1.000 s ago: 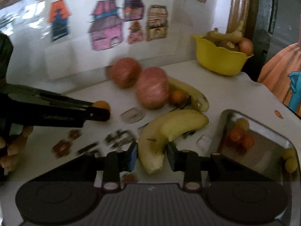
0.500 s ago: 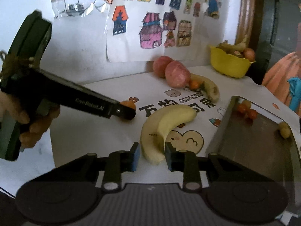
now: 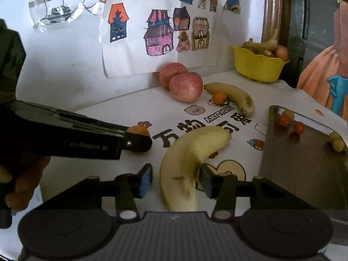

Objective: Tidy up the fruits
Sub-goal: 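Carry the orange in the left tool to the tray while the right tool carries the banana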

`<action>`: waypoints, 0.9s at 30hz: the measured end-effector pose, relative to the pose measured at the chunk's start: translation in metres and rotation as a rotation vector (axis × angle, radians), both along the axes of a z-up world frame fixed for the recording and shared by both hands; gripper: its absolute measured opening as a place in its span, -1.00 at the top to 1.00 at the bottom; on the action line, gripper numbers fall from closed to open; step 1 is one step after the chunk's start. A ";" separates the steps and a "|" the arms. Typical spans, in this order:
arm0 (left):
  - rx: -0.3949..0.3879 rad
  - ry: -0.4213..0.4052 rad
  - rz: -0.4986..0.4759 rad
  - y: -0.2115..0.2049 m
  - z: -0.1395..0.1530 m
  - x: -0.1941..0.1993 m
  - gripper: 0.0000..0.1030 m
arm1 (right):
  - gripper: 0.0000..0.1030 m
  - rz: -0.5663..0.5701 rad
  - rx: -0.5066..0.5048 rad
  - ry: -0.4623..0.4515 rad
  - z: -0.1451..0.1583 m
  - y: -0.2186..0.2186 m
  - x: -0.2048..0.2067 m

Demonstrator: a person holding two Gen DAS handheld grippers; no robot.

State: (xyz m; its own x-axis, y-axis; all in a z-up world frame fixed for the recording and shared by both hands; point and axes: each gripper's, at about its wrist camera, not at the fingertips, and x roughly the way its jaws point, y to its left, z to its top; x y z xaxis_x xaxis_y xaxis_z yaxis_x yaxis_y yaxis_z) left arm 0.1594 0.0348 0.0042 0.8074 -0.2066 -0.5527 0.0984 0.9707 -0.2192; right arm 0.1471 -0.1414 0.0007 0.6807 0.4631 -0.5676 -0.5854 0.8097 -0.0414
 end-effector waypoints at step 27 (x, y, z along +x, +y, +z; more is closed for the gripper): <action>0.019 -0.060 0.011 -0.028 0.026 -0.023 0.35 | 0.26 -0.064 0.412 0.134 -0.003 -0.078 -0.014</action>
